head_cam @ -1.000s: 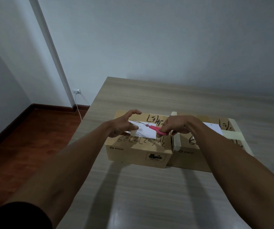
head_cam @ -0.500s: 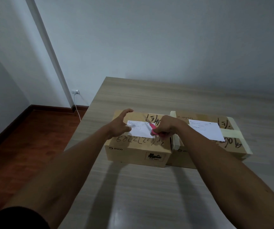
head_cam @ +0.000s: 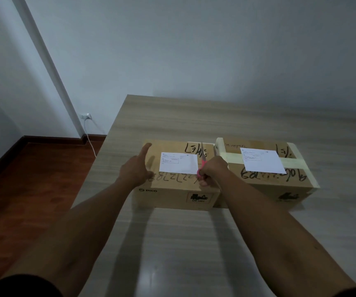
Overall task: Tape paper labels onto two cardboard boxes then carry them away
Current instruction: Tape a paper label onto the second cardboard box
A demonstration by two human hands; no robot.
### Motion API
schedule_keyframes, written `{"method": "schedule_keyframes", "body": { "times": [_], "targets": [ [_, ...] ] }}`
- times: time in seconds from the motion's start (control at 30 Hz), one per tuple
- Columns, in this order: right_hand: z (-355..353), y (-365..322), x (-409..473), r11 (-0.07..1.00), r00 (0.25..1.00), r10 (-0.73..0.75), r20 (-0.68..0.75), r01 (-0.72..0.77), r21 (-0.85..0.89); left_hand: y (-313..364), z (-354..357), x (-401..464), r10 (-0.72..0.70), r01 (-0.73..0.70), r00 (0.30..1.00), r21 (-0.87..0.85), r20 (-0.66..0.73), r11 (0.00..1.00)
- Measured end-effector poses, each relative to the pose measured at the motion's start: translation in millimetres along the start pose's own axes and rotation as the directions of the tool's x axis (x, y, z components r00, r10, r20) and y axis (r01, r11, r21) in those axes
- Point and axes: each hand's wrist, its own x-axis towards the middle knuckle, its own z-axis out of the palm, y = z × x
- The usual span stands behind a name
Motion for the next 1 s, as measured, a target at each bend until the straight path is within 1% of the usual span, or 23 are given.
{"method": "schedule_keyframes", "body": {
  "times": [0.03, 0.07, 0.17, 0.23, 0.27, 0.33, 0.4, 0.43, 0.47, 0.5, 0.53, 0.57, 0.6, 0.63, 0.7, 0.73, 0.77, 0.83, 0.87, 0.93, 1.0],
  "targets": [
    [2, -1, -1, 0.999, 0.999, 0.035, 0.000, -0.035, 0.026, -1, 0, 0, 0.002, -0.002, 1.000, 0.005, 0.005, 1.000],
    [3, 0, -7, 0.999, 0.998, 0.042, -0.036, -0.041, 0.021, -3, 2, 1, 0.006, -0.006, 1.000, 0.010, 0.008, 1.000],
    [4, 4, -7, 1.000, 0.993, 0.003, -0.119, -0.006, -0.020, -5, 4, 2, 0.001, -0.001, 1.000, 0.006, 0.004, 1.000],
    [5, 6, -9, 0.999, 0.991, 0.032, -0.126, -0.031, 0.014, -4, 6, 4, 0.001, -0.002, 1.000, -0.016, -0.022, 1.000],
    [7, 7, -10, 0.996, 0.991, 0.073, -0.114, -0.067, 0.054, -4, 6, 6, 0.000, -0.002, 0.999, -0.072, -0.033, 0.997],
    [10, 8, -9, 0.991, 0.991, 0.108, -0.076, -0.101, 0.092, -2, 5, 10, 0.000, -0.012, 0.999, -0.275, -0.041, 0.962],
    [7, 7, -15, 0.987, 0.988, 0.141, -0.058, -0.136, 0.088, 4, 1, 14, 0.007, -0.031, 0.999, -0.466, -0.052, 0.884],
    [7, 4, -18, 0.994, 0.989, 0.113, -0.095, -0.111, 0.024, 9, -4, 14, 0.010, -0.037, 0.998, -0.534, -0.054, 0.845],
    [7, 4, -11, 0.997, 0.993, 0.063, -0.102, -0.066, -0.031, 15, -8, 16, 0.009, -0.042, 0.998, -0.593, -0.060, 0.804],
    [7, 2, -11, 0.998, 0.995, 0.068, -0.074, -0.068, 0.004, 22, -13, 16, 0.010, -0.048, 0.998, -0.640, -0.064, 0.767],
    [8, 1, -11, 0.995, 0.990, 0.104, -0.090, -0.104, 0.007, 28, -18, 16, 0.009, -0.056, 0.997, -0.680, -0.072, 0.731],
    [8, 2, -10, 0.995, 0.988, 0.080, -0.132, -0.086, -0.041, 33, -23, 16, 0.009, -0.067, 0.996, -0.716, -0.084, 0.695],
    [7, -2, -17, 0.976, 0.985, -0.001, -0.173, -0.037, -0.216, 38, -28, 17, 0.013, -0.077, 0.996, -0.746, -0.091, 0.662],
    [9, -6, -19, 0.922, 0.969, -0.156, -0.193, 0.073, -0.380, 43, -33, 17, 0.020, -0.081, 0.996, -0.768, -0.089, 0.636],
    [6, -13, -29, 0.813, 0.914, -0.365, -0.178, 0.219, -0.539, 51, -42, 15, 0.019, -0.067, 0.997, -0.811, -0.069, 0.581],
    [5, -18, -32, 0.773, 0.884, -0.438, -0.165, 0.277, -0.570, 54, -45, 15, 0.009, -0.048, 0.999, -0.836, -0.051, 0.547],
    [4, -24, -31, 0.777, 0.863, -0.480, -0.155, 0.337, -0.531, 57, -48, 15, 0.002, -0.032, 0.999, -0.857, -0.036, 0.515],
    [3, -39, -33, 0.838, 0.861, -0.504, -0.074, 0.467, -0.282, 59, -52, 14, 0.000, -0.006, 1.000, -0.883, -0.007, 0.469],
    [3, -46, -36, 0.836, 0.844, -0.535, -0.043, 0.522, -0.167, 60, -53, 15, -0.004, 0.004, 1.000, -0.889, 0.002, 0.457],
    [3, -58, -45, 0.794, 0.793, -0.608, -0.032, 0.607, -0.030, 64, -55, 14, -0.008, 0.016, 1.000, -0.895, 0.013, 0.446],
    [3, -68, -52, 0.753, 0.757, -0.653, -0.026, 0.652, 0.083, 67, -57, 12, 0.009, 0.003, 1.000, -0.897, 0.008, 0.442]
  ]
}}
